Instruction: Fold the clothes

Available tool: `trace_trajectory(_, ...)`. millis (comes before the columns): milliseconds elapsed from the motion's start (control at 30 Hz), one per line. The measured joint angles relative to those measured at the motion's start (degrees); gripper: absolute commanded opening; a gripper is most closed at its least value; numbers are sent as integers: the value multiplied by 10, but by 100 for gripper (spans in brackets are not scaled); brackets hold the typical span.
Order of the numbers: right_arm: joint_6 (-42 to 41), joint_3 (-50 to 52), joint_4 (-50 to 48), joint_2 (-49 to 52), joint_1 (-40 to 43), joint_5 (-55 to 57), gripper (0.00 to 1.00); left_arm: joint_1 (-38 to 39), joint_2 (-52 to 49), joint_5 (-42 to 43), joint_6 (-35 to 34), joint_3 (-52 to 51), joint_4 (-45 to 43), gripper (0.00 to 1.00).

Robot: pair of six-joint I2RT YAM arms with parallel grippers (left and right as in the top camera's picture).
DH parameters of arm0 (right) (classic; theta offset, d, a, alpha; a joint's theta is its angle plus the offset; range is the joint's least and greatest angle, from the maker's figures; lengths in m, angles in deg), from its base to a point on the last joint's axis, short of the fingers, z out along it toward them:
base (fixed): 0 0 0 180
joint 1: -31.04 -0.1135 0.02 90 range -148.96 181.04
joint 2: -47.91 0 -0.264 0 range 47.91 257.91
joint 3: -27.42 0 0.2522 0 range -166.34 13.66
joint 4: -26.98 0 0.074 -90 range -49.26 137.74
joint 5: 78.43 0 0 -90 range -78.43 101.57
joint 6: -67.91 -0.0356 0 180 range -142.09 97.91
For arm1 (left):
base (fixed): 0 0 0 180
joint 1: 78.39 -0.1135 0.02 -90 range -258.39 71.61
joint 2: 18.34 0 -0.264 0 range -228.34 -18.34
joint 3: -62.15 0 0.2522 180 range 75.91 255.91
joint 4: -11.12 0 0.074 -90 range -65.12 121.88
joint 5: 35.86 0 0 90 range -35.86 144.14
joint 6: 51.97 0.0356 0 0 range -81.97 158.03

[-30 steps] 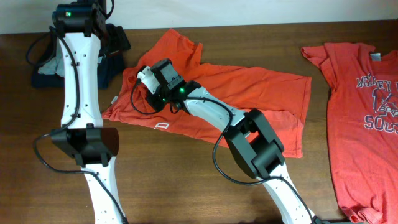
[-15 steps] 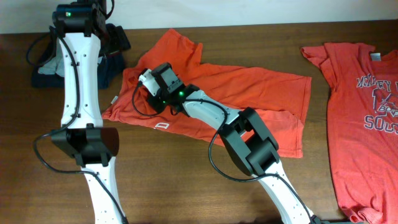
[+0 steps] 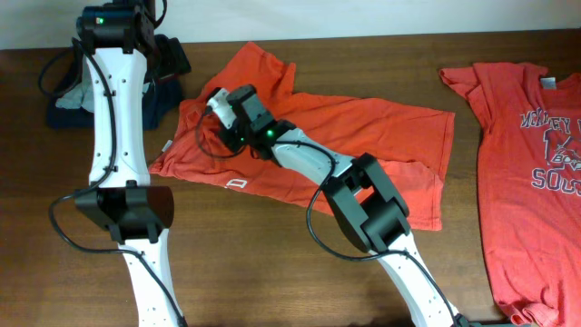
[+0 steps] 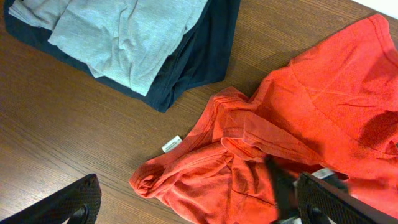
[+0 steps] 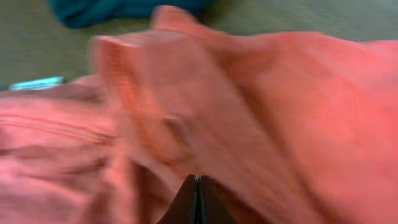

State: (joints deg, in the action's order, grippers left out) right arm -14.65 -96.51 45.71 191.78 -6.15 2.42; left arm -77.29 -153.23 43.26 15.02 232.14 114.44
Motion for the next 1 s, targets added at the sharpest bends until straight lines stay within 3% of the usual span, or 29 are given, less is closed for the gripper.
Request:
trace_trajectory(233, 0, -3, -69, 1, 42, 34, 4, 0, 0, 0, 0, 0, 0, 99)
trace_trajectory(367, 0, -31, -61, 1, 69, 40, 4, 0, 0, 0, 0, 0, 0, 99)
trace_trajectory(567, -4, -128, 104, 1, 104, 21, 8, 0, 0, 0, 0, 0, 0, 99)
trace_trajectory(733, -5, -177, 248, 1, 100, -42, 4, 0, 0, 0, 0, 0, 0, 99)
trace_trajectory(1000, -7, -178, 282, 1, 58, -106, 4, 0, 0, 1, 0, 0, 0, 99)
